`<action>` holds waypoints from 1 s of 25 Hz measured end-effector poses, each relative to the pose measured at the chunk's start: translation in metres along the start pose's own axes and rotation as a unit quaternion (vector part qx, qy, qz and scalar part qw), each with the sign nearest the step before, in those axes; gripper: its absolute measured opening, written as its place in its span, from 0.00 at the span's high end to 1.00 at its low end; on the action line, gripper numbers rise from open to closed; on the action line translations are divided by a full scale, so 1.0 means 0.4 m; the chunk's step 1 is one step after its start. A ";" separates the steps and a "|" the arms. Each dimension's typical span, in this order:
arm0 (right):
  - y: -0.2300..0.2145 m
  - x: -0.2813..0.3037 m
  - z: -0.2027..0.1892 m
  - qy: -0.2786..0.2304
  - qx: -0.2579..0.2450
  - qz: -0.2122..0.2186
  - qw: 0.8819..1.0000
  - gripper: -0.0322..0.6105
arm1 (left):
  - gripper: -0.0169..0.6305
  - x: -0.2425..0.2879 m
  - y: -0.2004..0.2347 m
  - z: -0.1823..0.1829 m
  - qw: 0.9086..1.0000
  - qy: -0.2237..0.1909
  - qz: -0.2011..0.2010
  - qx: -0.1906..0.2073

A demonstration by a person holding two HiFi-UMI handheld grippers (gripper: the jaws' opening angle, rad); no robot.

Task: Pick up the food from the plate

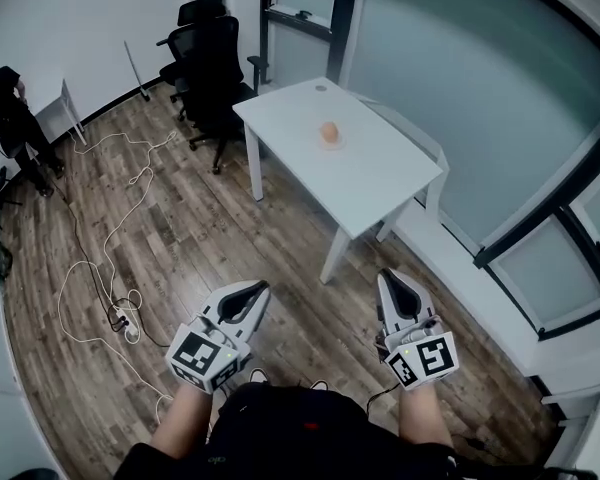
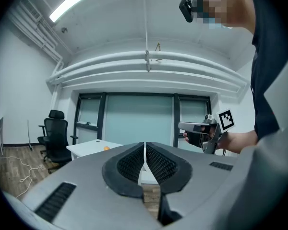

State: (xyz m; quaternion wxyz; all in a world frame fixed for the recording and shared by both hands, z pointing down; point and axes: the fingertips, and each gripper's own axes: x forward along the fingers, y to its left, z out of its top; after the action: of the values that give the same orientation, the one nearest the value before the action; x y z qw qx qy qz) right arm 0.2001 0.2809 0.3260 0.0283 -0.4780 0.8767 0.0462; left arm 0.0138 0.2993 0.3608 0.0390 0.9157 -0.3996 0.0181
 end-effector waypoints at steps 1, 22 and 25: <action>0.001 0.000 -0.004 0.002 0.004 -0.001 1.000 0.89 | 0.92 -0.002 0.000 -0.002 1.000 0.001 -0.002 -0.002; 0.255 0.237 -0.080 0.053 -0.020 0.005 0.998 0.89 | 0.92 -0.193 0.276 -0.071 1.000 0.010 -0.020 -0.004; 0.253 0.264 -0.078 0.066 -0.034 0.014 0.997 0.89 | 0.92 -0.181 0.298 -0.069 1.000 0.006 -0.016 -0.017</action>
State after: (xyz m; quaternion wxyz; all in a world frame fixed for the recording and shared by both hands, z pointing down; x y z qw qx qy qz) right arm 0.0578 0.2437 0.3527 -0.0465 -0.4687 0.8810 0.0449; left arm -0.1228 0.2737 0.3904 0.0576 0.9209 -0.3852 0.0157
